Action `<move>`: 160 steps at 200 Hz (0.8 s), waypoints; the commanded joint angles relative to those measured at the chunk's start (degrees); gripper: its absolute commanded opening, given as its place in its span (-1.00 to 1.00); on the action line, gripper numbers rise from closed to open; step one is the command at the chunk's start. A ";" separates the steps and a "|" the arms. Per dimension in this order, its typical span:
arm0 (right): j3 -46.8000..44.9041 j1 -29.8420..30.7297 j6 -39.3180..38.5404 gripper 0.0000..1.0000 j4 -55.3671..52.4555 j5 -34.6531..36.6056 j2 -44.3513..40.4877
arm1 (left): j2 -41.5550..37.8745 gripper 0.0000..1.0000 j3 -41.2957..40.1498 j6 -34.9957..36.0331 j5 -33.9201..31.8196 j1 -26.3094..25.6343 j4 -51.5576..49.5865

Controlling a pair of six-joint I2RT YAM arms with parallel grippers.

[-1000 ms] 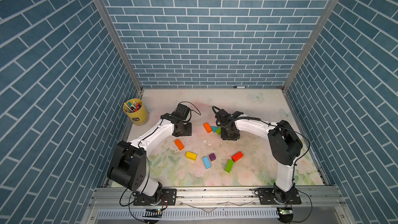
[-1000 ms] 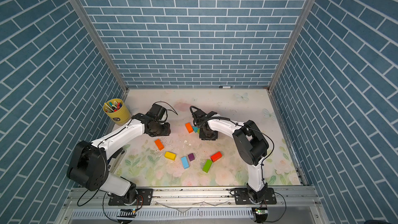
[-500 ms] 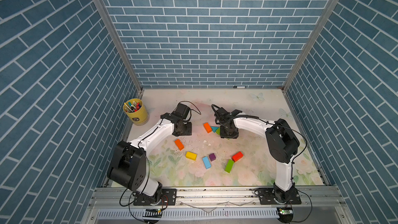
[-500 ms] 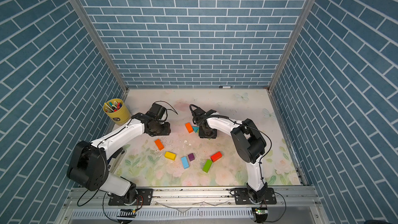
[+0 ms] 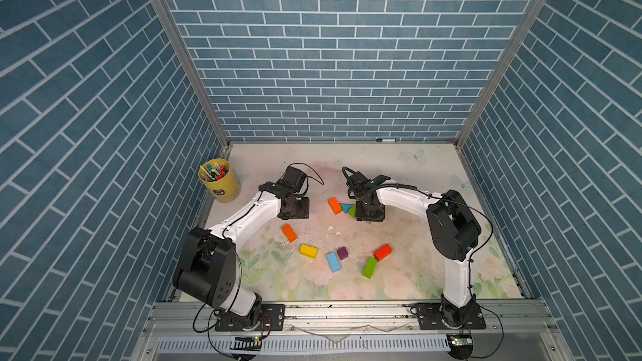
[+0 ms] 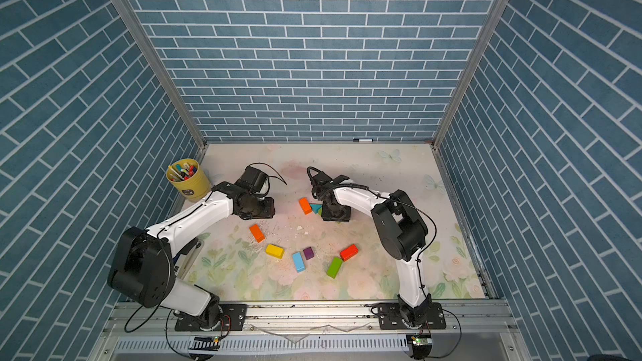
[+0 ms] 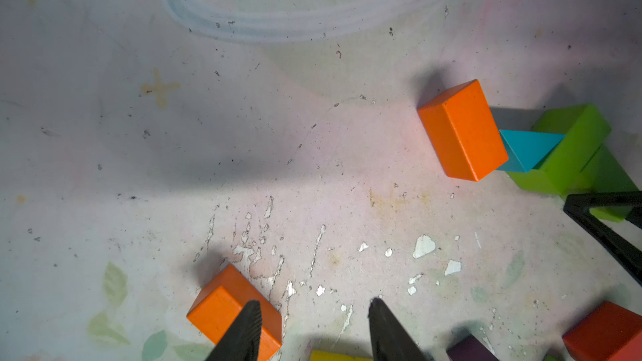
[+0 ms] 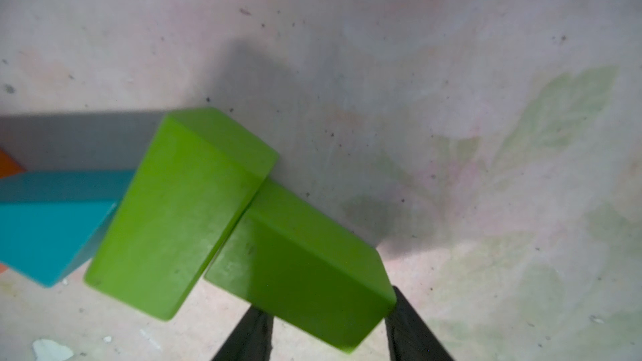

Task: Assemble a heart with building blocks
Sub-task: Assemble the building block at the center of the board, then move the building block to the center of the board.

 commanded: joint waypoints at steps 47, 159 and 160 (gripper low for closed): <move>-3.58 1.13 0.11 0.39 -2.45 3.90 -8.41 | -2.39 0.25 -0.15 -2.69 -5.56 0.92 -7.27; -13.98 1.56 -2.14 0.29 -1.13 3.00 -21.64 | -0.73 0.39 -7.63 -9.97 -4.14 2.94 -5.28; -14.01 1.55 -2.12 0.29 -1.04 2.91 -21.64 | -0.61 0.39 -7.69 -9.99 -4.13 2.92 -5.19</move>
